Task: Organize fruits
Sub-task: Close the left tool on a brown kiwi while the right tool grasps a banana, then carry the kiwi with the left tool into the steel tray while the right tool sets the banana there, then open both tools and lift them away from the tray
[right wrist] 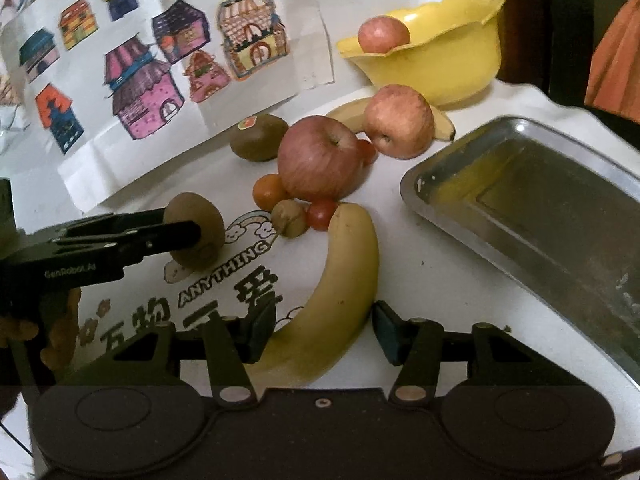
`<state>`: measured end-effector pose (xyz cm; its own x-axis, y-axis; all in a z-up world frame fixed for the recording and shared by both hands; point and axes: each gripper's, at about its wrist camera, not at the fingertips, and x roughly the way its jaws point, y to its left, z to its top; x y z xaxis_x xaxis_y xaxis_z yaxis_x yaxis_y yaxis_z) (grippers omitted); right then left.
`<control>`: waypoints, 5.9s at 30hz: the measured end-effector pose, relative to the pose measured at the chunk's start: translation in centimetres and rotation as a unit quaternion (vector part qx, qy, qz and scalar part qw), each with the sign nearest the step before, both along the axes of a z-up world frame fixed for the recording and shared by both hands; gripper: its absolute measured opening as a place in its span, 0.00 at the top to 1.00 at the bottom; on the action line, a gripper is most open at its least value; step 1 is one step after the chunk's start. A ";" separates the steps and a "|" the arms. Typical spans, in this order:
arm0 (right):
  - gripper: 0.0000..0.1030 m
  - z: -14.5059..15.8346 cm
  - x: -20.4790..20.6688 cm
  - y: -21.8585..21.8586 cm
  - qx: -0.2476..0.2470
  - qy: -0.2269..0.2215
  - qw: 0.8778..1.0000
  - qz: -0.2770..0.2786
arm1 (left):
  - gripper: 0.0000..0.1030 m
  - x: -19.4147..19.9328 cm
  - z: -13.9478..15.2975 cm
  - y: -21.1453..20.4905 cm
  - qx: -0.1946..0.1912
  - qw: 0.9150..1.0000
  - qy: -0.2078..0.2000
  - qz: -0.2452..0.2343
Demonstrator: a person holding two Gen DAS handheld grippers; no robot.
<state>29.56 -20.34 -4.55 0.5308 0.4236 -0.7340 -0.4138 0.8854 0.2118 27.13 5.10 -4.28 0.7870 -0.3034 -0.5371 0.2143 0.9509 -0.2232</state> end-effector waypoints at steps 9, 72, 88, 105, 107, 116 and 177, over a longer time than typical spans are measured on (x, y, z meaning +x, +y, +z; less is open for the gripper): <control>0.36 -0.9 0.0 1.2 -0.012 -0.018 1.000 -0.015 | 0.33 0.9 -0.6 -0.8 0.018 1.000 -0.001 0.006; 0.66 3.8 -2.9 -14.6 0.086 -0.125 0.975 -0.163 | 0.32 1.5 4.6 -13.2 -0.009 0.999 -0.019 -0.042; 0.66 2.4 6.3 -20.1 0.078 -0.116 0.962 -0.236 | 0.32 9.3 1.3 -19.3 -0.010 0.999 -0.026 -0.036; 0.66 -0.8 8.4 -19.1 0.035 -0.098 0.970 -0.221 | 0.32 12.5 -1.8 -21.1 -0.001 0.999 -0.003 -0.034; 0.66 -0.8 8.5 -18.9 0.033 -0.101 0.970 -0.219 | 0.32 12.7 -2.0 -21.2 0.000 0.999 0.004 -0.033; 0.65 -1.2 9.4 -18.6 0.020 -0.075 0.974 -0.211 | 0.32 12.9 -2.1 -21.4 0.002 0.999 0.011 -0.031; 0.01 7.0 -25.7 -0.9 -0.050 -0.285 0.943 -0.163 | 0.00 -20.1 8.3 -2.9 0.053 0.991 -0.111 0.052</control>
